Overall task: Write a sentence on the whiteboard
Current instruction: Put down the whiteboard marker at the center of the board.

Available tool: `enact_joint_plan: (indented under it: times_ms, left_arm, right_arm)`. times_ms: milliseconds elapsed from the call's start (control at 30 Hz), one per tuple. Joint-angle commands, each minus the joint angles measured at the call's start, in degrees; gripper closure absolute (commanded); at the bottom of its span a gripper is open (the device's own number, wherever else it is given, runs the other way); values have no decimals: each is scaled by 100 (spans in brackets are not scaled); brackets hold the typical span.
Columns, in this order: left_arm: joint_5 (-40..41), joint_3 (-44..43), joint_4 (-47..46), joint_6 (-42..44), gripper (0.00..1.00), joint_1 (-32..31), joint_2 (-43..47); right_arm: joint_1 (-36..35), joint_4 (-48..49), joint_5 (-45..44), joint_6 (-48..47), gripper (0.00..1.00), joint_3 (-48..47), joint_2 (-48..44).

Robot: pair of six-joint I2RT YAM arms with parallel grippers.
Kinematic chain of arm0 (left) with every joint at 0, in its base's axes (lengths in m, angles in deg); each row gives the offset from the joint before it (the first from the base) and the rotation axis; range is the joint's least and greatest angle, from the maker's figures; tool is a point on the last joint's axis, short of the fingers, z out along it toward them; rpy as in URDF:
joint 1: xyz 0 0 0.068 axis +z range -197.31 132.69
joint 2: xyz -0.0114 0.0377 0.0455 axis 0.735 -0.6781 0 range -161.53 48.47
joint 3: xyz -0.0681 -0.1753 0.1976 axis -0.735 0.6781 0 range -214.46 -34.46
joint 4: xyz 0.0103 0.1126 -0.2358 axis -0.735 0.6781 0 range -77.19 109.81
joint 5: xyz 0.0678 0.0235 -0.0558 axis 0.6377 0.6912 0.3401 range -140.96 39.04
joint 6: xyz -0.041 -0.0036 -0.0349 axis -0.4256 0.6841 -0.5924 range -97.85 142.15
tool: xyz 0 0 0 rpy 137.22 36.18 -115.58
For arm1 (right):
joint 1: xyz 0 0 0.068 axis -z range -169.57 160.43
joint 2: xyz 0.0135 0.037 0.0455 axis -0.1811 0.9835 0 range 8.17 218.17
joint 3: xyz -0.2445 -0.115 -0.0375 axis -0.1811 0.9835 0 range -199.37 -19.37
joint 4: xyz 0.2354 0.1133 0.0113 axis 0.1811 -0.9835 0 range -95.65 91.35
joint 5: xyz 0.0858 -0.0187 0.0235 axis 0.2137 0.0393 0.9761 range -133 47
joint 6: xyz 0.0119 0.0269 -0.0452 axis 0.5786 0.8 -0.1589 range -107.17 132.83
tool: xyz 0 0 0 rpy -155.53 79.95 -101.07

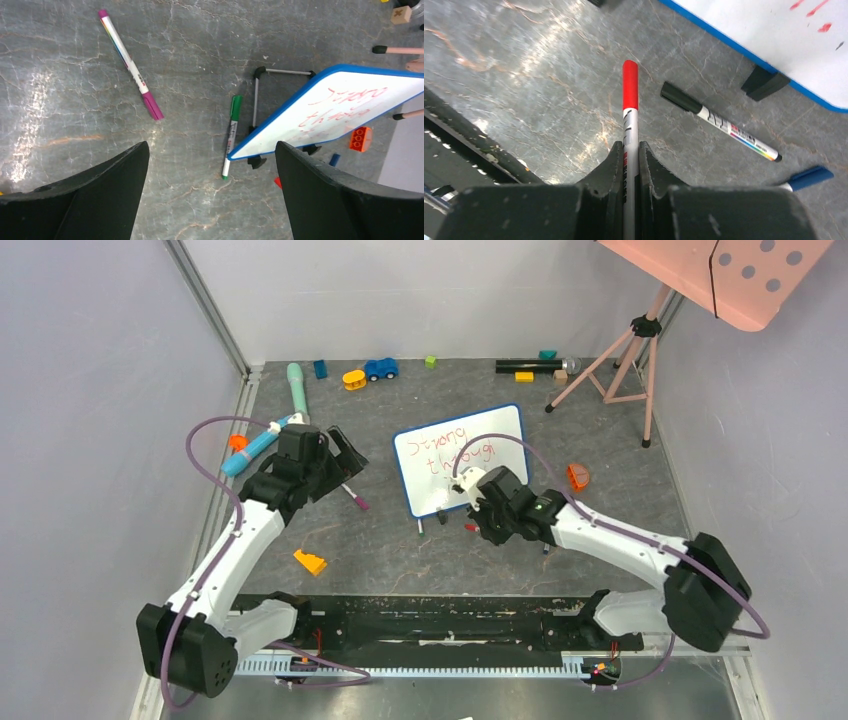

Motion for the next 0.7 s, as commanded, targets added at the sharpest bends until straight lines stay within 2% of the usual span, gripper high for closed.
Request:
enact_joint_plan:
  times_ms: [0,100,233,300,333,400,433,467,600,667]
  left_arm:
    - [232,148,-769,625,0,14,-99]
    - [-33,224,-982,899,0,14,-260]
    - [-858,717,-1841,1521,0,14,-246]
    - [-814,799,-1928,1624,0,17,-255]
    - [-676,831,-1926,1638,0,14,-250]
    - [-558,937,-2053,1759,0,15,-227]
    - [-486,975,-2099,1842,0,19,-212]
    - [-444,1005,-2133,1937,0,19,-194]
    - [-287,1056,-2202,2202,0,16,-169]
    - [-285,1068,-2232,2361,0,14,-168]
  right_arm:
    - [205,919,961,-463,100,422,-486]
    - [393,1198,1340,-704,98,431,-283]
    - [557,1196,1388,-926,88,58,173]
    - [640,1220,1271,-957,83,-62,392]
    - [688,1236,1236,-949,75,-101,447]
    - [833,1287,1098,-845,42,-136,490]
    - [910,1358,1147,-817,17,-100,435]
    - [1010,1477,1166,-767,2,-36,340]
    - [1375,1868,940,-501,2,241,-273]
    - [1492,1997,541,-325,2,346,-571]
